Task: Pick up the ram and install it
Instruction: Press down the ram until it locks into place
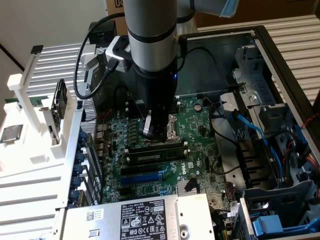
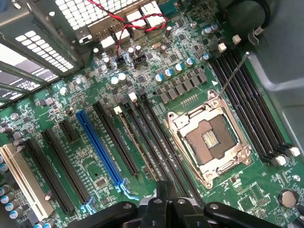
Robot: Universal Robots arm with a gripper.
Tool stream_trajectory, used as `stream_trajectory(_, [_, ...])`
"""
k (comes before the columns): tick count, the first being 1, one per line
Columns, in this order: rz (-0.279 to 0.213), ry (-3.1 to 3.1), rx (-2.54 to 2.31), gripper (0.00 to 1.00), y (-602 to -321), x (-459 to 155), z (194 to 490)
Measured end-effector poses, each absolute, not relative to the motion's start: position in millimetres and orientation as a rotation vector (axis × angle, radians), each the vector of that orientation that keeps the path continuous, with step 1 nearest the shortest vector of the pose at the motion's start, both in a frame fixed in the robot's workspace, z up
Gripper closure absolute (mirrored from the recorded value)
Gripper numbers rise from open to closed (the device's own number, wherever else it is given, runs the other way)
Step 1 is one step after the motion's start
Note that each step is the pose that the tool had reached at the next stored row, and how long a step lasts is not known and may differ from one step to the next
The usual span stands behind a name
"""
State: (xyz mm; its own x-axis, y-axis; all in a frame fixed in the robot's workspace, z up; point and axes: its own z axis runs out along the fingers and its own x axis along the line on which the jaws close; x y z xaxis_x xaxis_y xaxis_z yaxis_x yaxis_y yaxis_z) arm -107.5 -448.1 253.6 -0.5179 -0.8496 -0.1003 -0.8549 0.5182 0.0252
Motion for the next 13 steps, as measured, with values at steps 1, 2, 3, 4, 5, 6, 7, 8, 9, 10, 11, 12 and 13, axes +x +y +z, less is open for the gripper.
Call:
stream_trajectory(1, [0.109,2.681,-1.484,0.9,-448.1,-107.5,253.6])
stream_trajectory(2, [0.108,2.701,-1.443,0.9,-448.1,-107.5,253.5])
stream_trajectory(3, [0.108,2.711,-1.424,0.9,-448.1,-107.5,253.5])
stream_trajectory(4, [0.108,2.72,-1.404,0.9,-448.1,-107.5,253.5])
stream_trajectory(5, [0.108,2.728,-1.386,0.9,-448.1,-107.5,253.4])
stream_trajectory(6, [0.107,2.737,-1.367,0.9,-448.1,-107.5,253.4])
stream_trajectory(7, [0.107,2.746,-1.349,0.9,-448.1,-107.5,253.4])
stream_trajectory(8, [0.107,2.753,-1.331,0.9,-448.1,-107.5,253.3])
stream_trajectory(9, [0.107,2.762,-1.313,0.9,-448.1,-107.5,253.3])
stream_trajectory(10, [0.107,2.769,-1.295,0.9,-448.1,-107.5,253.3])
stream_trajectory(11, [0.107,2.776,-1.278,0.9,-448.1,-107.5,253.3])
stream_trajectory(12, [0.108,2.783,-1.261,0.9,-448.1,-107.5,253.3])
stream_trajectory(13, [0.108,2.791,-1.242,0.9,-448.1,-107.5,253.3])
